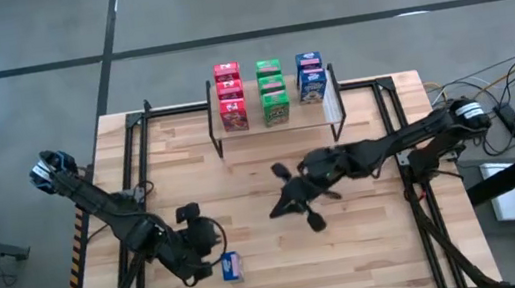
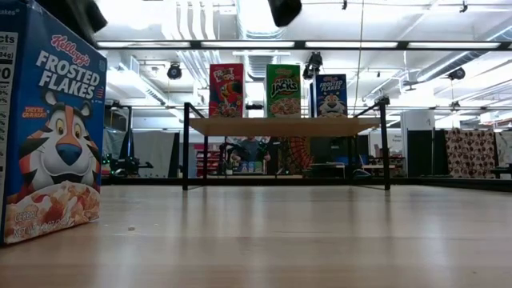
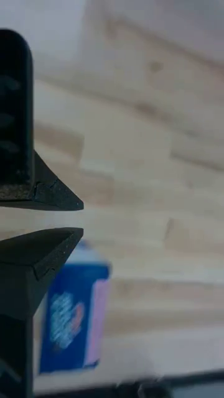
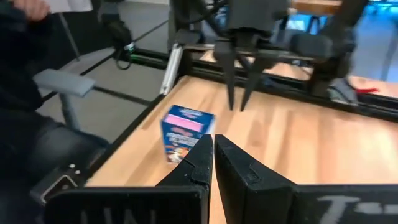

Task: Stack cereal on shelf
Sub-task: Put the blue cereal box on the shelf

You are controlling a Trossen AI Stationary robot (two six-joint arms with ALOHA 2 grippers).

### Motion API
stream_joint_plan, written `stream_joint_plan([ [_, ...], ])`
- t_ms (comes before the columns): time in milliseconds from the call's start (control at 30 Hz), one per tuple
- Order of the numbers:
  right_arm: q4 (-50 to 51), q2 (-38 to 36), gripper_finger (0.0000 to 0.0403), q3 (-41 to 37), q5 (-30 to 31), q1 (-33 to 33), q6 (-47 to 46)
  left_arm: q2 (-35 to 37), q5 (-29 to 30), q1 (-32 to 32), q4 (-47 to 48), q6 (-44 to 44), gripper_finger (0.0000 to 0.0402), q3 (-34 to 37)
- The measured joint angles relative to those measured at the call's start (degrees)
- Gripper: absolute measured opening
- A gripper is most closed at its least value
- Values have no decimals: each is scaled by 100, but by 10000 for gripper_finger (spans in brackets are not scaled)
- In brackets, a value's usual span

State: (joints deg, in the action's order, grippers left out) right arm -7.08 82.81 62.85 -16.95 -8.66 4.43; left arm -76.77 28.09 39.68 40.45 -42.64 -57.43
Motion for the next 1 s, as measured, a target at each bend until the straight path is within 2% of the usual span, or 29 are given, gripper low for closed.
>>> stream_joint_plan([
  [267,379,749,9,724,46,-517,-66,2,-667,383,56,-724,37,-145],
  [433,395,1179,9,1022,48,-706,-171,-105,-618,931,-302,-1339,37,-101],
  [600,379,1574,9,1349,48,-790,-297,-488,-305,1436,-877,-1536,37,-94],
  [900,386,2138,9,1870,92,-797,-192,-1231,-308,1541,-1545,-1643,37,-99],
  [1000,383,2276,9,1986,474,-797,-134,-1380,-279,1543,-1629,-1663,37,-101],
])
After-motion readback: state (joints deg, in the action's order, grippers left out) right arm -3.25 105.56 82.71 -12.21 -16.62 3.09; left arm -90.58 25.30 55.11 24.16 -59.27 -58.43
